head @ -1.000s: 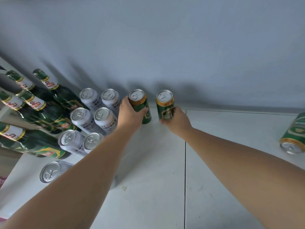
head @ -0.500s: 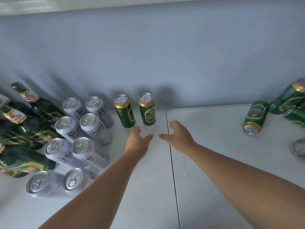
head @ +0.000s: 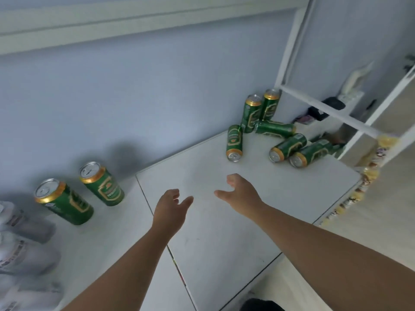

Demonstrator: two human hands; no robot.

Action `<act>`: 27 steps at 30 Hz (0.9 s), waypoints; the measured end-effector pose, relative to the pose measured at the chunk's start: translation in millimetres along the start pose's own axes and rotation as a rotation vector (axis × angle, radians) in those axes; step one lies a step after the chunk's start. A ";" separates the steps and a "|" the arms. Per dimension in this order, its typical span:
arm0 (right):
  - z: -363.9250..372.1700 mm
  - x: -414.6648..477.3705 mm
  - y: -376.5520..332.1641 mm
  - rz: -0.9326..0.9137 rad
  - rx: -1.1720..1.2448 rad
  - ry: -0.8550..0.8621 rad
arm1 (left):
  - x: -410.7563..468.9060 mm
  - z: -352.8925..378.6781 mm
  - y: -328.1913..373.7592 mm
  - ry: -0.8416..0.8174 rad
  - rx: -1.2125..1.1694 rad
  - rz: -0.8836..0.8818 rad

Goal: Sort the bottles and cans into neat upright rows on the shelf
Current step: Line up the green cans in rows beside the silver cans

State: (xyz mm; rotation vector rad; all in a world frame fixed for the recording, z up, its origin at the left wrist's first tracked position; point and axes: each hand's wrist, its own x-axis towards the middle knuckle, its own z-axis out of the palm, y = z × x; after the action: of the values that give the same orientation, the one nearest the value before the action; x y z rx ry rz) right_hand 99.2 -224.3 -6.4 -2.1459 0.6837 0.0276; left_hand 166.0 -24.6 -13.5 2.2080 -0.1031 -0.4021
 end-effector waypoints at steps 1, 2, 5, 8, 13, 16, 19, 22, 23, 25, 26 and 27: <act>-11.1 -4.1 12.5 0.023 0.009 0.028 | 0.8 12.0 9.0 -0.028 0.004 0.020; -19.0 -7.6 21.4 0.039 0.020 0.042 | 1.8 20.2 15.0 -0.046 0.002 0.034; -41.3 -15.4 48.0 0.092 0.056 0.079 | 1.5 43.3 34.2 -0.091 0.009 0.059; -68.5 -17.2 77.3 0.157 0.098 0.123 | 4.3 69.2 54.4 -0.129 0.026 0.079; -113.5 -3.3 119.7 0.270 0.217 0.217 | 18.3 102.2 86.1 -0.096 0.050 0.092; -138.7 9.4 142.3 0.294 0.217 0.252 | 29.9 119.4 104.0 -0.056 0.053 0.091; -164.8 22.2 162.4 0.232 0.032 0.258 | 44.8 135.6 116.7 -0.019 0.073 0.082; -195.9 39.6 183.5 0.137 -0.230 0.272 | 62.7 151.4 127.8 0.033 0.107 0.049; -207.1 46.9 190.3 0.095 -0.311 0.280 | 69.0 156.1 131.0 0.052 0.118 0.031; -228.0 64.2 203.8 -0.004 -0.474 0.281 | 82.0 164.4 134.6 0.078 0.138 -0.006; -237.6 73.3 209.4 -0.056 -0.560 0.270 | 88.6 168.0 135.2 0.087 0.147 -0.021; -246.4 82.4 214.5 -0.106 -0.648 0.258 | 95.3 171.2 135.5 0.096 0.161 -0.036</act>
State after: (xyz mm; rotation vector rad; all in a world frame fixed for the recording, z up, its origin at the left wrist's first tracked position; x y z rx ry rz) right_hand 12.7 -549.1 -29.6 -2.8418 0.7793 -0.0996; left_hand 209.9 -258.1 -29.8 2.3864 -0.0446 -0.3166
